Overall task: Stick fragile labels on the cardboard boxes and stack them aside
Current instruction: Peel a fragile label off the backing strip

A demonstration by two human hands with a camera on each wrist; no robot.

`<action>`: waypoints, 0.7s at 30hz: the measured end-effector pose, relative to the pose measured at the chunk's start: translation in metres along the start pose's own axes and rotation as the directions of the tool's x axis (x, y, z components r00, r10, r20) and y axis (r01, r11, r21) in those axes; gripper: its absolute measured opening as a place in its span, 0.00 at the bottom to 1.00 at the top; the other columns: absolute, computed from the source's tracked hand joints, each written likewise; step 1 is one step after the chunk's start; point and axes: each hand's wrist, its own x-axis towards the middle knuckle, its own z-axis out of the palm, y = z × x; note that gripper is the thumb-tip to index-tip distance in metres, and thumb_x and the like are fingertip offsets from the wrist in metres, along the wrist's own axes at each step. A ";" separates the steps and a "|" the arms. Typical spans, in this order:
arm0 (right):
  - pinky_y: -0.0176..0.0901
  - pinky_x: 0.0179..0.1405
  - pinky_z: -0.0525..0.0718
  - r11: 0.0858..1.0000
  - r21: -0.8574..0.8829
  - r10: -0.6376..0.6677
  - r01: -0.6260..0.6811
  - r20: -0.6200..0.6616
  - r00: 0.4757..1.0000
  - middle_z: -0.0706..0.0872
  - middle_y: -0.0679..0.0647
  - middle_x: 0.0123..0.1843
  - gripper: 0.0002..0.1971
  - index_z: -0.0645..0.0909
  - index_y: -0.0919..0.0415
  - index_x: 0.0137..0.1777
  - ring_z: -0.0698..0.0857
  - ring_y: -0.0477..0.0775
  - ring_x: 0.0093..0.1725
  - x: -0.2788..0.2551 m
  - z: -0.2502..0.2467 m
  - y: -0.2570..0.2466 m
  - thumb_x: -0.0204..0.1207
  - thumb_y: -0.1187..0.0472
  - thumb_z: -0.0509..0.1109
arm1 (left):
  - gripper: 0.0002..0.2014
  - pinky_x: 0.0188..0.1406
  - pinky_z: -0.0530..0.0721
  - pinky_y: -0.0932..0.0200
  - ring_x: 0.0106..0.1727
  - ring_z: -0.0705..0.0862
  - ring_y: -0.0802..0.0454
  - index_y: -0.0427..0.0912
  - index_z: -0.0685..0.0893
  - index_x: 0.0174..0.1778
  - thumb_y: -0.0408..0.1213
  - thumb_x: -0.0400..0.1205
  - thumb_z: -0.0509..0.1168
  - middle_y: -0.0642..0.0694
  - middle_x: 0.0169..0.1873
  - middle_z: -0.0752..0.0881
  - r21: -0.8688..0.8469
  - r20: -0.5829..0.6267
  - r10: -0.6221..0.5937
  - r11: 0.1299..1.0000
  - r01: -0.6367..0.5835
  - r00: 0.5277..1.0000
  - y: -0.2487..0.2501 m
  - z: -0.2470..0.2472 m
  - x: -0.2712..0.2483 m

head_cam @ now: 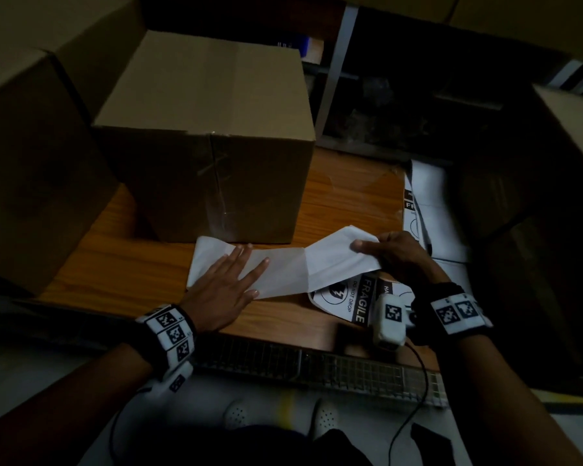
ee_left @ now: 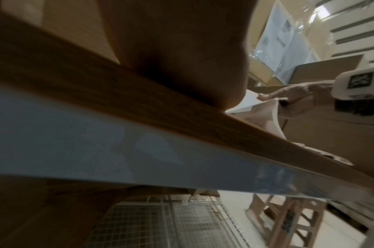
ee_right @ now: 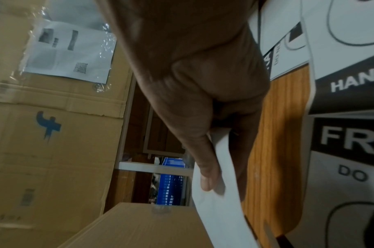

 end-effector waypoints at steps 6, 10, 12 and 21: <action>0.34 0.21 0.81 1.000 0.013 0.003 -0.004 0.079 0.997 0.86 0.60 0.31 0.13 0.83 0.75 0.43 0.84 0.47 0.23 0.011 -0.005 -0.012 0.69 0.64 0.81 | 0.34 0.78 0.38 0.54 0.86 0.41 0.46 0.60 0.38 0.84 0.65 0.80 0.24 0.43 0.86 0.42 -0.009 -0.011 -0.039 0.999 0.039 0.999 0.001 -0.004 0.001; 0.39 0.25 0.81 1.000 0.015 0.000 -0.001 0.081 0.997 0.78 0.62 0.31 0.18 0.77 0.66 0.36 0.79 0.55 0.27 0.018 -0.007 -0.015 0.62 0.60 0.85 | 0.37 0.79 0.38 0.54 0.86 0.41 0.47 0.59 0.40 0.84 0.67 0.78 0.22 0.44 0.86 0.42 -0.048 -0.006 -0.074 0.996 0.074 0.997 0.005 -0.004 0.002; 0.47 0.32 0.87 0.995 0.097 0.005 -0.012 0.077 0.997 0.78 0.61 0.32 0.19 0.74 0.64 0.32 0.81 0.59 0.31 0.022 -0.005 -0.014 0.60 0.63 0.86 | 0.37 0.80 0.39 0.53 0.86 0.40 0.46 0.57 0.44 0.85 0.68 0.80 0.27 0.44 0.86 0.42 -0.061 0.018 -0.099 0.993 0.100 0.995 0.007 -0.008 0.002; 0.42 0.33 0.88 0.992 0.117 -0.074 0.052 0.194 0.978 0.85 0.60 0.43 0.09 0.81 0.63 0.45 0.86 0.55 0.38 0.035 0.003 -0.013 0.76 0.59 0.76 | 0.20 0.84 0.51 0.39 0.81 0.66 0.43 0.41 0.85 0.65 0.44 0.80 0.59 0.41 0.74 0.78 -0.034 -0.530 -0.175 0.982 0.185 0.830 0.094 -0.048 -0.010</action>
